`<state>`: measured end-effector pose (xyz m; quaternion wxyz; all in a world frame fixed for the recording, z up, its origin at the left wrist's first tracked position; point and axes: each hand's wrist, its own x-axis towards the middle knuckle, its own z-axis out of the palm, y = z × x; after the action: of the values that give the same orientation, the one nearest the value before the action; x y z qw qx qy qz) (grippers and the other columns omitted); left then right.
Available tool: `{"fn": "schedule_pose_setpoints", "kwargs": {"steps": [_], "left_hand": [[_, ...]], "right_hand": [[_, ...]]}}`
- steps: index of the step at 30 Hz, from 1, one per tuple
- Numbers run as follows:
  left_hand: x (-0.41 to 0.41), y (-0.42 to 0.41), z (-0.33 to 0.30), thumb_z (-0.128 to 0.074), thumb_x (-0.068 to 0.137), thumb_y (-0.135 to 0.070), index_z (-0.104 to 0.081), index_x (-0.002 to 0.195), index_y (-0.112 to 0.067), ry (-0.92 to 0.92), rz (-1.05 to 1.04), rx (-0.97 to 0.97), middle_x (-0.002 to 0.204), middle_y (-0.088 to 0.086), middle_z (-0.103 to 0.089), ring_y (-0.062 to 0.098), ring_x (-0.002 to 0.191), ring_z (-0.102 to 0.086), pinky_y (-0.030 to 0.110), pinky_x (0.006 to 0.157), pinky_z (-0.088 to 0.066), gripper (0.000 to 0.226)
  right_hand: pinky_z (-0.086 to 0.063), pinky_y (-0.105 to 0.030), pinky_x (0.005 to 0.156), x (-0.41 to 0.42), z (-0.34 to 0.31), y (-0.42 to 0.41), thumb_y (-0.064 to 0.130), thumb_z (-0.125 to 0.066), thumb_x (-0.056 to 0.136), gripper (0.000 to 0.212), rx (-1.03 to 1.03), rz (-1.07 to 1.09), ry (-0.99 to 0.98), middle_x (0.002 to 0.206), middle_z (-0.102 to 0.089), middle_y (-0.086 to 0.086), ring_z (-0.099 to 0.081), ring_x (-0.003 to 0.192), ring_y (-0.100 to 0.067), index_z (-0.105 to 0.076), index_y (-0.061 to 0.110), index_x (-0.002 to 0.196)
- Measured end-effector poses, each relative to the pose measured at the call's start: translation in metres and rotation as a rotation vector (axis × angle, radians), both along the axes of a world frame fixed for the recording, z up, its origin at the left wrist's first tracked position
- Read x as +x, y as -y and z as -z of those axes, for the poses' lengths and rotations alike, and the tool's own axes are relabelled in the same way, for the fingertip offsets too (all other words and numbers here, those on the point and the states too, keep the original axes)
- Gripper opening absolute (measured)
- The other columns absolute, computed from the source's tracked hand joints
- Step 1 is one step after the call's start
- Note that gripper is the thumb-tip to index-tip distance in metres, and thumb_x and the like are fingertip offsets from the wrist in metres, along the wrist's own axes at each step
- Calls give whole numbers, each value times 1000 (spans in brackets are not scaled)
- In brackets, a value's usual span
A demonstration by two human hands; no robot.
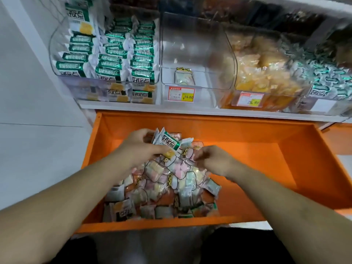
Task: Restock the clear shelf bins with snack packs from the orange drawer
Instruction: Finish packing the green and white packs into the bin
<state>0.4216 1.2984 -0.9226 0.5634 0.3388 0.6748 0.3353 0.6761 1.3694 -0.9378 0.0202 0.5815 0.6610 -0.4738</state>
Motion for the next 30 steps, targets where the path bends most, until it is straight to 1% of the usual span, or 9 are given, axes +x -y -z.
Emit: {"fn": "schedule_pose_setpoints", "kwargs": {"steps": [4, 8, 12, 14, 16, 18, 23, 26, 30], "left_hand": [[18, -5, 49, -97, 71, -26, -62, 130, -29, -5, 5, -142, 106, -3, -80, 26, 85, -80, 47, 77, -66, 68], [19, -3, 94, -99, 66, -36, -62, 132, -28, 11, -11, -263, 111, 0, -79, 24, 89, -79, 46, 76, -65, 76], [9, 2, 112, -95, 64, -54, -47, 153, -28, -130, -7, -360, 154, -1, -52, 25, 127, -59, 41, 106, -48, 105], [6, 6, 120, -96, 65, -46, -54, 147, -26, -82, -48, -392, 139, -1, -66, 21, 111, -72, 40, 96, -57, 94], [4, 8, 125, -96, 71, -30, -65, 130, -21, -5, -69, -398, 107, -3, -79, 14, 81, -79, 33, 74, -62, 67], [5, 7, 125, -94, 73, -21, -67, 120, -20, 25, -73, -396, 98, -1, -81, 17, 78, -80, 37, 75, -64, 54], [7, 3, 112, -93, 72, -16, -63, 119, -14, 193, -122, -396, 115, 13, -75, 33, 89, -79, 51, 83, -65, 56], [6, 3, 91, -86, 80, -10, -57, 127, -8, 325, -145, -360, 117, 23, -73, 43, 89, -78, 55, 84, -63, 55], [5, 6, 58, -78, 88, -3, -53, 124, -27, 437, -195, -249, 123, 20, -68, 50, 89, -75, 55, 77, -65, 49]], "right_hand": [[-54, -27, 65, 17, 68, 9, 24, -82, 90, 27, -132, -173, 150, 121, -71, -4, -70, 87, -19, -72, 28, 114], [-48, -27, 96, 15, 114, 20, 36, -81, 89, 62, 55, -598, 329, 146, -56, 7, -61, 123, -17, -57, 31, 146], [-53, -41, 95, 7, 138, 21, 42, -80, 86, 66, 241, -848, 440, 141, -55, 6, -55, 126, -20, -51, 30, 144], [-50, -37, 88, 6, 144, 20, 39, -77, 88, 57, 249, -882, 449, 135, -58, 2, -57, 122, -22, -53, 26, 138], [-49, -37, 87, 7, 149, 20, 37, -76, 91, 46, 194, -854, 427, 127, -61, 0, -59, 117, -22, -58, 23, 131], [-52, -37, 85, 8, 148, 20, 34, -79, 89, 40, 121, -802, 381, 115, -60, 2, -58, 107, -20, -65, 21, 124], [-56, -37, 82, 7, 112, 3, 38, -82, 88, 32, 34, -611, 249, 110, -64, 2, -63, 96, -19, -67, 20, 110], [-56, -33, 65, 1, 65, -10, 30, -81, 93, 23, -38, -426, 132, 113, -63, -4, -72, 71, -12, -63, 26, 106], [-63, -48, 69, -6, -4, -16, 18, -81, 93, 30, 83, -202, -89, 117, -57, -6, -77, 74, -24, -65, 31, 115]]}}
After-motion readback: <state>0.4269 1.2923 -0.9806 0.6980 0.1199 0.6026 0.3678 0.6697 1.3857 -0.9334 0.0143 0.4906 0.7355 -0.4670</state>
